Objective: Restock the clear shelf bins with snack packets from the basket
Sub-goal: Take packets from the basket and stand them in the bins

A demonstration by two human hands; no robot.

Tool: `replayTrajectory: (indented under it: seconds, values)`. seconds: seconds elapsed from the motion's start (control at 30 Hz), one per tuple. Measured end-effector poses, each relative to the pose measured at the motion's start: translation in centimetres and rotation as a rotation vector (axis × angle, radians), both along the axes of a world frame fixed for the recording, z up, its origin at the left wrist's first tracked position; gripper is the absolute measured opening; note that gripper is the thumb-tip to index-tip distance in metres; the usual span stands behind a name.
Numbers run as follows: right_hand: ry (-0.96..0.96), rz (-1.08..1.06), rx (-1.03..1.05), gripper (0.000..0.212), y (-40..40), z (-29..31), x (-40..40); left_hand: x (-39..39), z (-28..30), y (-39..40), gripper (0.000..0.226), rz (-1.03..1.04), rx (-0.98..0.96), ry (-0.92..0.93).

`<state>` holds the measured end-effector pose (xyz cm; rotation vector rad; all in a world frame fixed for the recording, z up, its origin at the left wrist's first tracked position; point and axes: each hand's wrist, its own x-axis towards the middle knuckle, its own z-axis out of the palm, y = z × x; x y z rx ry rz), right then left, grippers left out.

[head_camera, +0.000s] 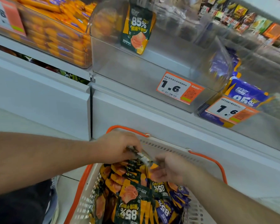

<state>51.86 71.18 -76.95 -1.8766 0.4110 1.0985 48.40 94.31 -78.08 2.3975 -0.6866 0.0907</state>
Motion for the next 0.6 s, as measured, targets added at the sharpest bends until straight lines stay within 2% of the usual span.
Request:
replayTrajectory:
  seconds: [0.07,0.1,0.17,0.27,0.33,0.4,0.43,0.6]
  values:
    - [-0.220,0.094,-0.150,0.015,-0.1,0.6,0.0,0.5,0.4,-0.1,0.021,0.123,-0.051,0.206]
    - [-0.306,0.120,-0.146,0.019,-0.1,1.1,0.2,0.8,0.4,-0.1,0.022,0.177,-0.098,0.284]
    - [-0.357,0.237,-0.058,0.036,0.1,1.9,0.4,1.4,0.8,-0.2,0.026,0.257,-0.230,0.427]
    - [-0.349,0.377,0.065,0.037,0.8,2.9,-0.1,2.1,1.4,-0.4,0.022,0.301,-0.410,0.562]
    - [-0.415,0.368,0.119,0.027,1.2,3.4,0.4,2.2,2.0,-0.5,0.021,0.276,-0.513,0.589]
    - [-0.469,0.303,0.158,0.008,1.6,4.3,0.6,2.1,2.5,-0.5,0.022,0.270,-0.557,0.598]
    - [-0.481,0.260,0.174,0.006,1.9,4.9,0.6,2.1,2.7,-0.6,0.024,0.278,-0.561,0.592]
    - [-0.390,0.081,0.351,0.013,2.8,6.9,0.8,2.9,4.9,-0.7,0.042,0.414,-0.561,0.416]
